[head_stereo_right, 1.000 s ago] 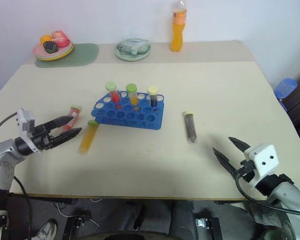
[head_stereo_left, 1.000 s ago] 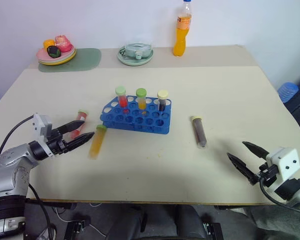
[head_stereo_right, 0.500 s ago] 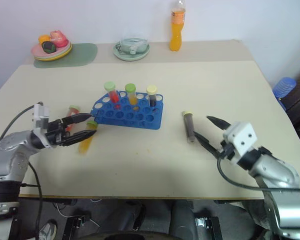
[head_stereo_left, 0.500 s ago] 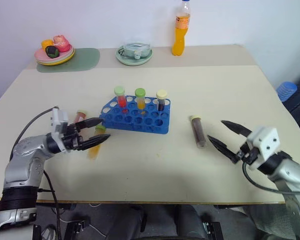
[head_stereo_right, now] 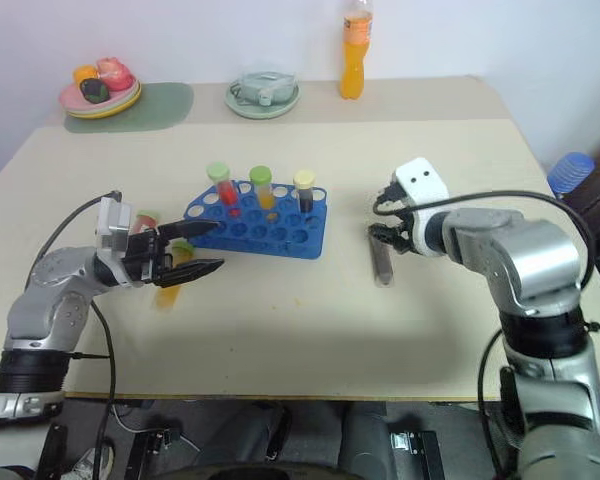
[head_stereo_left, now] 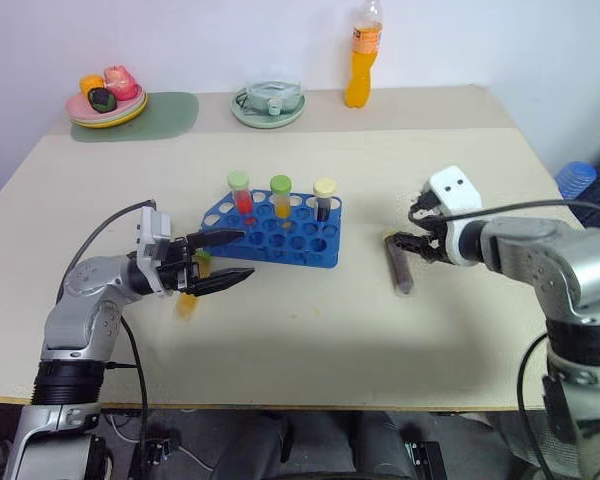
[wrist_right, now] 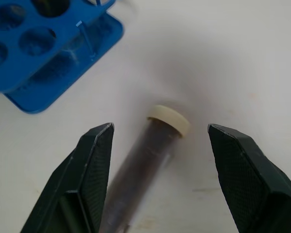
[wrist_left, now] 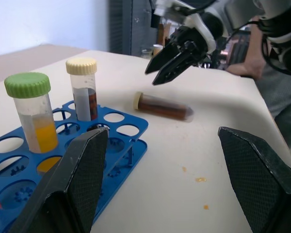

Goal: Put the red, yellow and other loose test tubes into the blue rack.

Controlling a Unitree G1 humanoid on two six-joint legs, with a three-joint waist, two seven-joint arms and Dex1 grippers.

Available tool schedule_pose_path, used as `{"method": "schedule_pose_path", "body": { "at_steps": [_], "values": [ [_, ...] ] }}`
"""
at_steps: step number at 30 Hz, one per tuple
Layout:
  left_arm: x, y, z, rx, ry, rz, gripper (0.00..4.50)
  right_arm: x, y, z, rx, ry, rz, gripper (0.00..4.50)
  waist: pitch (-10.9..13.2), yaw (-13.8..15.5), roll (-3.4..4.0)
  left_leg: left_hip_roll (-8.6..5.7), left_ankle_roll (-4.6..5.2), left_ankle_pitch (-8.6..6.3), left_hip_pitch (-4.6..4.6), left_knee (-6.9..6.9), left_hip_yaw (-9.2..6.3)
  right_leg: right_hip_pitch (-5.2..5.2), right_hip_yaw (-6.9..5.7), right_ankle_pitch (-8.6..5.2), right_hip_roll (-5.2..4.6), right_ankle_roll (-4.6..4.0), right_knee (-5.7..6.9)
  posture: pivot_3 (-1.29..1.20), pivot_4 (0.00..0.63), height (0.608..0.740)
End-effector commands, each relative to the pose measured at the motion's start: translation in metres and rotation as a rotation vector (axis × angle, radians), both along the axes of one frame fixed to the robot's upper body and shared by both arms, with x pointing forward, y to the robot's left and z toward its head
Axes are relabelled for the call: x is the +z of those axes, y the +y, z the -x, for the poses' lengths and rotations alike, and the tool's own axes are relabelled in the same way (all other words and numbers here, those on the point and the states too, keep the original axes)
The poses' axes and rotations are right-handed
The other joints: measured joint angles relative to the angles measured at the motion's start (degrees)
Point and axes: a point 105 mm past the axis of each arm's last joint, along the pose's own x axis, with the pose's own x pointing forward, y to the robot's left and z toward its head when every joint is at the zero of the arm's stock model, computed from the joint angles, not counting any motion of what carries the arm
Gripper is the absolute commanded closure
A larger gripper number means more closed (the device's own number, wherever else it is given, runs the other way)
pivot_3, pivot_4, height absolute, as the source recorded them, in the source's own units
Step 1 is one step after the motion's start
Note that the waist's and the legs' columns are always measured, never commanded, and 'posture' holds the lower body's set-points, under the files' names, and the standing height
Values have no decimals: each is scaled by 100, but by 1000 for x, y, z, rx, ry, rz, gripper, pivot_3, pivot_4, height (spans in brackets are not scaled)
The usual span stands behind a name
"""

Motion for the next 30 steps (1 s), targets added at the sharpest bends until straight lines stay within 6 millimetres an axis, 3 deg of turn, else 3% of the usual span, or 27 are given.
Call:
{"method": "schedule_pose_path", "body": {
  "at_steps": [1,26,29,30],
  "values": [
    [6,-5,4,-23,-26,0,807,5,2,-5,-39,60,-69,1324,0,-11,0,2,5,-3,2,0,14,-2,-1,3,-3,1,-1,0,150,740],
    [4,-4,15,1,24,14,807,-37,6,-32,-173,352,-87,1324,1,-38,2,21,18,-10,14,1,74,-11,-1,38,-2,8,-11,0,150,740],
    [4,-3,16,4,31,17,729,-44,4,-31,-180,364,-56,2187,0,-41,2,22,17,-10,17,1,75,-10,-1,39,-1,7,-10,0,150,740],
    [4,-3,16,5,32,17,729,-46,4,-30,-178,361,-48,2660,0,-46,2,22,18,-10,17,1,75,-10,-1,39,-1,7,-11,0,150,740]
  ]
}}
